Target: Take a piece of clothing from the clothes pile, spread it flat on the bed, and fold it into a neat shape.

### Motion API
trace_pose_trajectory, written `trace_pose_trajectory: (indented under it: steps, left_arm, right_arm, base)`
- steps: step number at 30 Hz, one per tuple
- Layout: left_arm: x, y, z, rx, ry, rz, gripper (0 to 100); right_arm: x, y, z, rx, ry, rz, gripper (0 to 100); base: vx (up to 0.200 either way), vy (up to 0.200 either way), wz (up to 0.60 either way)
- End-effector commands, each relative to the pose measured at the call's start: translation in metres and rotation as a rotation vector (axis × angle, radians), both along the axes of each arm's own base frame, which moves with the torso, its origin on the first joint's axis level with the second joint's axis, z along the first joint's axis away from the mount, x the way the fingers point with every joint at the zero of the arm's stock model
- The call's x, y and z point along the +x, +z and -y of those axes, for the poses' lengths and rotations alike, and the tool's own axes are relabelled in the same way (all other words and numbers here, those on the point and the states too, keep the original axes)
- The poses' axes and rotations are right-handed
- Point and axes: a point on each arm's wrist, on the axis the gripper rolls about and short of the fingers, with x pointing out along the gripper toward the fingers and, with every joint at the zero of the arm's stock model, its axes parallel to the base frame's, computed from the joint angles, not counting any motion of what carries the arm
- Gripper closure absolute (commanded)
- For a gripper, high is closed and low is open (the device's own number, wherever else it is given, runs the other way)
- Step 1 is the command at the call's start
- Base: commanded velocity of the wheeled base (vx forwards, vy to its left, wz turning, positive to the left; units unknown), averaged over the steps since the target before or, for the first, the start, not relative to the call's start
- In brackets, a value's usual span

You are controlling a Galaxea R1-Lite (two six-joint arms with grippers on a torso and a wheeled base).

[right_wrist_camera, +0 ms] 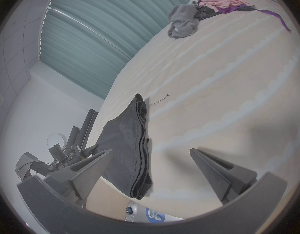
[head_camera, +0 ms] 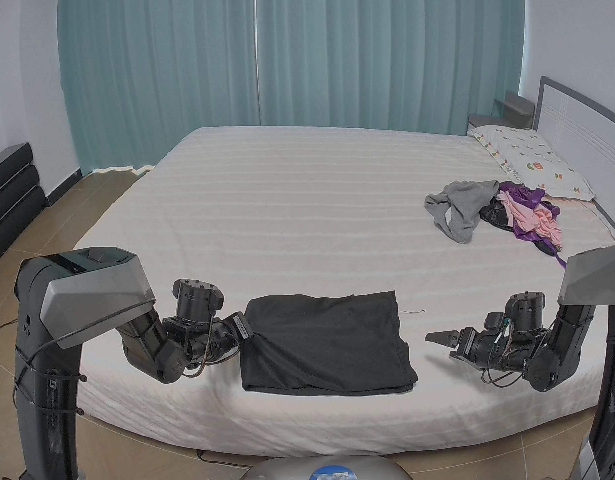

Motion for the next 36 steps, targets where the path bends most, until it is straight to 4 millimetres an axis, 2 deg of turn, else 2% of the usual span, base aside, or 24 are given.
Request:
trace_pose_trajectory:
  steps: [1, 7, 13, 23, 36]
  left_arm:
    - [0.000, 0.000, 0.000, 0.000, 0.001, 0.000, 100]
    - [0.000, -0.001, 0.000, 0.001, 0.001, -0.001, 100]
    - [0.000, -0.001, 0.000, 0.001, 0.001, -0.003, 100]
    - [-0.005, -0.004, 0.000, 0.008, -0.005, -0.018, 100]
    - [-0.011, -0.007, -0.002, 0.016, 0.001, -0.042, 100]
  right_arm:
    - [0.002, 0.001, -0.004, -0.003, 0.007, 0.010, 0]
    - [0.008, 0.001, -0.016, -0.024, 0.009, 0.027, 0]
    - [0.008, 0.001, -0.018, -0.025, 0.013, 0.029, 0]
    - [0.012, 0.000, -0.027, -0.010, 0.021, 0.030, 0]
    - [0.013, -0.002, -0.028, 0.000, 0.015, 0.022, 0]
  base:
    - [0.000, 0.200, 0.00]
    - [0.000, 0.200, 0.00]
    - [0.000, 0.200, 0.00]
    - [0.000, 0.000, 0.00]
    - [0.000, 0.000, 0.00]
